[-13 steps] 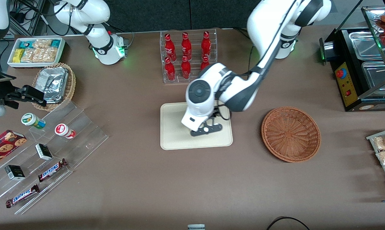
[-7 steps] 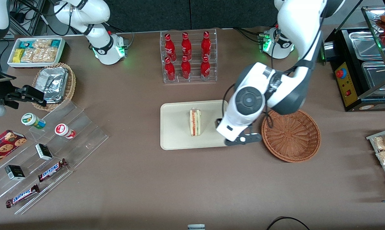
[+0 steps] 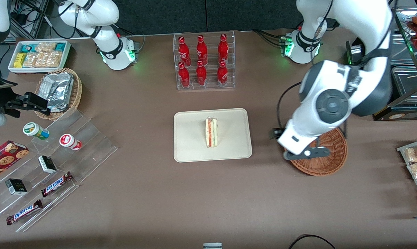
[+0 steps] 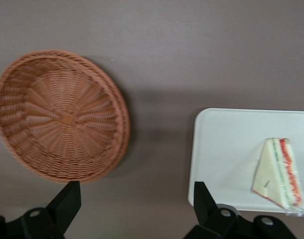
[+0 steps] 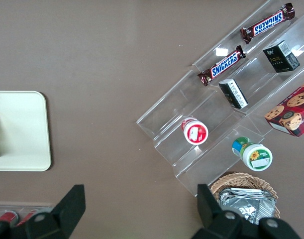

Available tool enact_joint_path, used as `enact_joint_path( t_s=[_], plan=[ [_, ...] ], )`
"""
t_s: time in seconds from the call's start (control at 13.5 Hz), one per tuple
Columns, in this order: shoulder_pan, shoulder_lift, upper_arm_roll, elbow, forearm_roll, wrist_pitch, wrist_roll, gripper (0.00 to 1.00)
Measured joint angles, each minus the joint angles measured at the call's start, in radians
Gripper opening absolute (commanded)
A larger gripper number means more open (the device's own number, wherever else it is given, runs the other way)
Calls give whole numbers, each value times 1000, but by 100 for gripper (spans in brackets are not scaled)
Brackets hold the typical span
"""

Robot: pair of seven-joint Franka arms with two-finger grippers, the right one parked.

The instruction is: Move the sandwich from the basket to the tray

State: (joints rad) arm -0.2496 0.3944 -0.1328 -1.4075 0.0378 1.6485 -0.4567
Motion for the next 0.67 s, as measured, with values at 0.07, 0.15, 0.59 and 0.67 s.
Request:
enact_joint_path(
  t_s=[0.07, 0.15, 0.59, 0.67],
  plan=[
    [23, -19, 0, -17, 0, -8, 25, 100],
    [46, -37, 0, -33, -4, -18, 53, 100],
    [134, -158, 3, -105, -27, -116, 187, 100],
    [134, -181, 8, -120, -27, -126, 193, 100]
  ],
)
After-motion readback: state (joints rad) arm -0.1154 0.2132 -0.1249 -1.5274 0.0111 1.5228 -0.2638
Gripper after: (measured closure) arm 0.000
